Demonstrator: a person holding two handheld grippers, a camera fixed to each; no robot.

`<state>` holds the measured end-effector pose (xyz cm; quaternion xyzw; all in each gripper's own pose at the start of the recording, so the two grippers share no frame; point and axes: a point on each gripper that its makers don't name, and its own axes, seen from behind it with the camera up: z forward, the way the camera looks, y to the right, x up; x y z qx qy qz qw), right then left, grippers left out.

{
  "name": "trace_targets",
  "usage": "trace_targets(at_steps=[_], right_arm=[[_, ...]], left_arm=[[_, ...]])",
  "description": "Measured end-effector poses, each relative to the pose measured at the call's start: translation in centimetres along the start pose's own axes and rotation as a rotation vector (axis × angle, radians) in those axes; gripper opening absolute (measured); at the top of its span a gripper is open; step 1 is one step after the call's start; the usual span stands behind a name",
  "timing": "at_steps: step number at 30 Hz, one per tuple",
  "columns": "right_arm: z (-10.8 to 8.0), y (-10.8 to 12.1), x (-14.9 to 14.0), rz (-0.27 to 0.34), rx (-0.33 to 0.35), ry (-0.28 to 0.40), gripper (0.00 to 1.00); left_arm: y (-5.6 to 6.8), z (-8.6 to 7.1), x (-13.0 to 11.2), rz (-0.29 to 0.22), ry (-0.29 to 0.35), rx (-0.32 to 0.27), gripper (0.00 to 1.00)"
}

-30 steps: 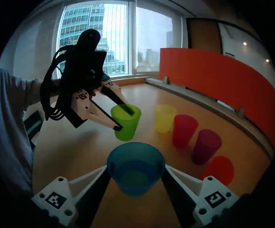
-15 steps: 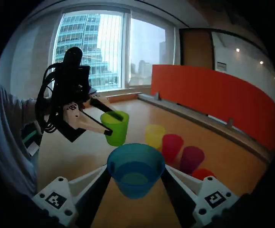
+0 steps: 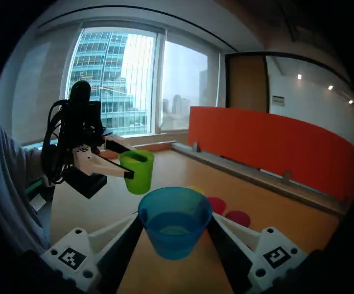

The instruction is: Pour water

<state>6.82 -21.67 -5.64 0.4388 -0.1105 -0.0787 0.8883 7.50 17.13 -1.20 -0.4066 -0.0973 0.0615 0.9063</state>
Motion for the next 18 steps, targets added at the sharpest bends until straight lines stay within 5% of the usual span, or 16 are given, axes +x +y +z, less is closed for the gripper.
trace_targets(at_steps=[12, 18], right_arm=[[-0.9, 0.6, 3.1, -0.006, -0.022, 0.071, 0.9], [-1.2, 0.8, 3.8, -0.012, -0.027, 0.084, 0.89]], left_arm=[[1.2, -1.3, 4.1, -0.041, 0.128, 0.004, 0.87], [1.8, -1.5, 4.6, -0.033, 0.141, -0.001, 0.87]])
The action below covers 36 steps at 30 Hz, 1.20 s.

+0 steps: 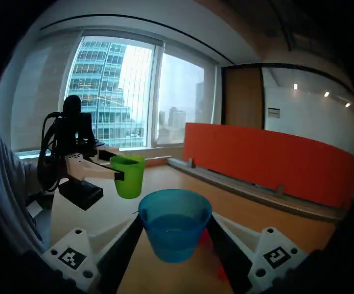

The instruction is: Pour water

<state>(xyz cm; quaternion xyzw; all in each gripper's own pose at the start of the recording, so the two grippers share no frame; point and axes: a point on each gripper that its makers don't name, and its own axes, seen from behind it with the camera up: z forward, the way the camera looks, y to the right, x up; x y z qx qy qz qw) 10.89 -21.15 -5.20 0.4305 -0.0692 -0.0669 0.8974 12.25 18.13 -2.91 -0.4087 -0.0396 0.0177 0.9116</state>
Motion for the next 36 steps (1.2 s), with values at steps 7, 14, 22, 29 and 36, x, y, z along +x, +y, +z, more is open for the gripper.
trace_targets(at_steps=[7, 14, 22, 29, 36], right_arm=[[-0.1, 0.5, 0.8, -0.019, -0.003, 0.015, 0.9], [-0.2, 1.0, 2.2, -0.032, -0.006, 0.033, 0.9], [-0.5, 1.4, 3.3, -0.064, -0.002, 0.046, 0.9], [-0.6, 1.7, 4.5, -0.123, -0.003, 0.055, 0.9], [-0.5, 2.1, 5.8, -0.184, -0.01, 0.069, 0.89]], left_arm=[[0.8, -0.2, 0.7, 0.015, 0.009, -0.009, 0.87], [1.8, -0.3, 0.8, 0.031, 0.012, -0.023, 0.87], [2.7, -0.5, 0.8, 0.033, 0.014, -0.038, 0.87], [3.8, -0.7, 1.1, 0.047, 0.027, -0.061, 0.87], [5.2, -0.9, 1.1, 0.061, 0.03, -0.082, 0.87]])
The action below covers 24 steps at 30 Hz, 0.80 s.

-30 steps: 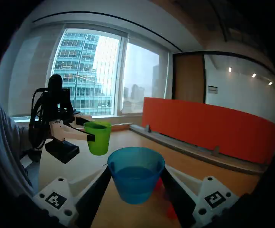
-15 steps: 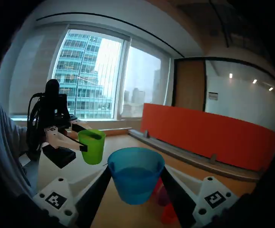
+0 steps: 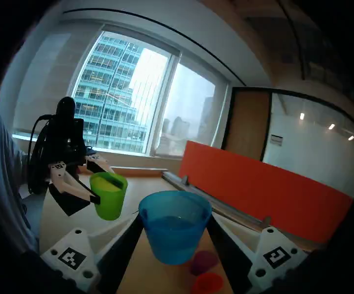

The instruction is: Pour water

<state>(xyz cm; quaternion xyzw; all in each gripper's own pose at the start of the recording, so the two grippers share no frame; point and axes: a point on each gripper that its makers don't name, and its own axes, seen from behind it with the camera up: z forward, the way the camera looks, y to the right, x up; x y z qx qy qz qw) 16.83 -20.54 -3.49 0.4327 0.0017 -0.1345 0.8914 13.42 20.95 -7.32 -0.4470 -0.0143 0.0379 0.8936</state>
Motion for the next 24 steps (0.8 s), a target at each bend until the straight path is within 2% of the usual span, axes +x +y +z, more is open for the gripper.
trace_targets(at_steps=[5, 24], right_arm=[[0.2, 0.5, 0.6, -0.053, -0.005, 0.007, 0.9], [1.2, 1.3, 3.8, -0.275, -0.013, 0.023, 0.9]], left_arm=[[0.8, 0.1, -0.3, 0.001, -0.004, -0.011, 0.87], [2.4, 0.7, -1.1, -0.016, -0.002, -0.041, 0.87]])
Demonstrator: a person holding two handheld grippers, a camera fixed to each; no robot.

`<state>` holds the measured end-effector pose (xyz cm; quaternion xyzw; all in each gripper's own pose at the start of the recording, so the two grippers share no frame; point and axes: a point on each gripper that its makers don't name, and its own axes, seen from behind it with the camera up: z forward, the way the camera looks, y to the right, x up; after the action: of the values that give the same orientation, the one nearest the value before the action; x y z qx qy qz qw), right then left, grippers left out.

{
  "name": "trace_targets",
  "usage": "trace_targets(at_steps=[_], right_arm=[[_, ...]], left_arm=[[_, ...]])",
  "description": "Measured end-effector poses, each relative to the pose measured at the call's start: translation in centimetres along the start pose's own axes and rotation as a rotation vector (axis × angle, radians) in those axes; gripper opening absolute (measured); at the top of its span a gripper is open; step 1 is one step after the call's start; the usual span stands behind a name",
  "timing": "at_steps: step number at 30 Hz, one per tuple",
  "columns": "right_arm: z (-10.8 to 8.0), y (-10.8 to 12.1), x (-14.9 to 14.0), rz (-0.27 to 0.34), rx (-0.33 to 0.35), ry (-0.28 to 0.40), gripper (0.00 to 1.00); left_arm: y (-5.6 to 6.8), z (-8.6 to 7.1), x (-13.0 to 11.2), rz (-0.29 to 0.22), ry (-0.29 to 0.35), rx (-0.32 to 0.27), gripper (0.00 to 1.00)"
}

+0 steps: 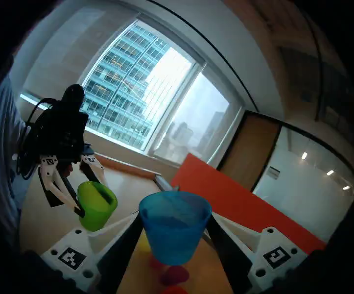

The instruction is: Pour water

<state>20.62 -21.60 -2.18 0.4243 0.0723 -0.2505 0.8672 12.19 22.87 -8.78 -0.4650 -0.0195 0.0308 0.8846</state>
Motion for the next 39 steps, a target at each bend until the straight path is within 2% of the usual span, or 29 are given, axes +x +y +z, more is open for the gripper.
trace_targets(at_steps=[22, 39], right_arm=[[2.8, 1.7, 2.8, -0.256, -0.01, 0.008, 0.9], [5.3, 3.1, 3.5, -0.486, -0.029, -0.015, 0.9]], left_arm=[[-1.0, 2.0, 0.9, 0.007, 0.011, -0.01, 0.87], [-1.3, 3.3, 2.0, 0.014, 0.021, -0.021, 0.87]])
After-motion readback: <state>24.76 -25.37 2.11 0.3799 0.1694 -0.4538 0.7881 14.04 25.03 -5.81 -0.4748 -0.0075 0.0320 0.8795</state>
